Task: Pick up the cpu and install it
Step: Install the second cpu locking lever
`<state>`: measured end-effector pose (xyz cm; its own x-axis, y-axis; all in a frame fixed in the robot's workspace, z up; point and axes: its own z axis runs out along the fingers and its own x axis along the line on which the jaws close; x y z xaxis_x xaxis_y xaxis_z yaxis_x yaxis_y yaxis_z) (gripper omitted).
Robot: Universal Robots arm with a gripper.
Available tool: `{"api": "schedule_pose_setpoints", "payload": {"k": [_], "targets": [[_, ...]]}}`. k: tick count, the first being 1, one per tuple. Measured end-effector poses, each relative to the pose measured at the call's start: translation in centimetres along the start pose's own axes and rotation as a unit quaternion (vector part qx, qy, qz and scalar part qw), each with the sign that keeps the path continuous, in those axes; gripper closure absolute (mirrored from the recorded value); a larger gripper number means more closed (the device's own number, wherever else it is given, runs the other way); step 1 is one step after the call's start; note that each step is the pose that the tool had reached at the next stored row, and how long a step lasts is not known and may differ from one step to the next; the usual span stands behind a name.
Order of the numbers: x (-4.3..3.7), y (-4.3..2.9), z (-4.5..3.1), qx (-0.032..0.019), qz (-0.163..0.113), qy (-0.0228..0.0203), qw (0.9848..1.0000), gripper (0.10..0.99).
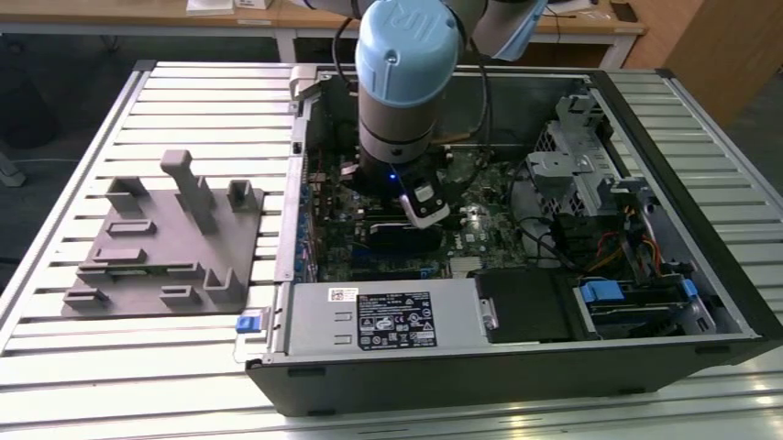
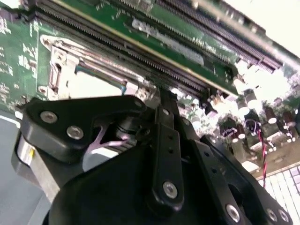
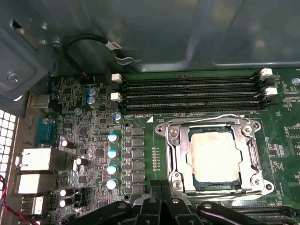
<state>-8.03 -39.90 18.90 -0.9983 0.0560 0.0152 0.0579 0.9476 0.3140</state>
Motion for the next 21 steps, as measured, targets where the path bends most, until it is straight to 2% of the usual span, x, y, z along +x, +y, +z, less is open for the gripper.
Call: {"api": "schedule_pose_setpoints", "payload": {"k": [11,18,21], "targets": [[0.11,0.23,-0.21,0.0011,0.000,-0.0001,1.0000,0.980],[0.15,0.63,-1.43,0.0011,0.000,-0.0001,1.0000,0.980],[0.16,0.72,-1.71,0.0010,0.000,0.0000,1.0000,0.980]]}}
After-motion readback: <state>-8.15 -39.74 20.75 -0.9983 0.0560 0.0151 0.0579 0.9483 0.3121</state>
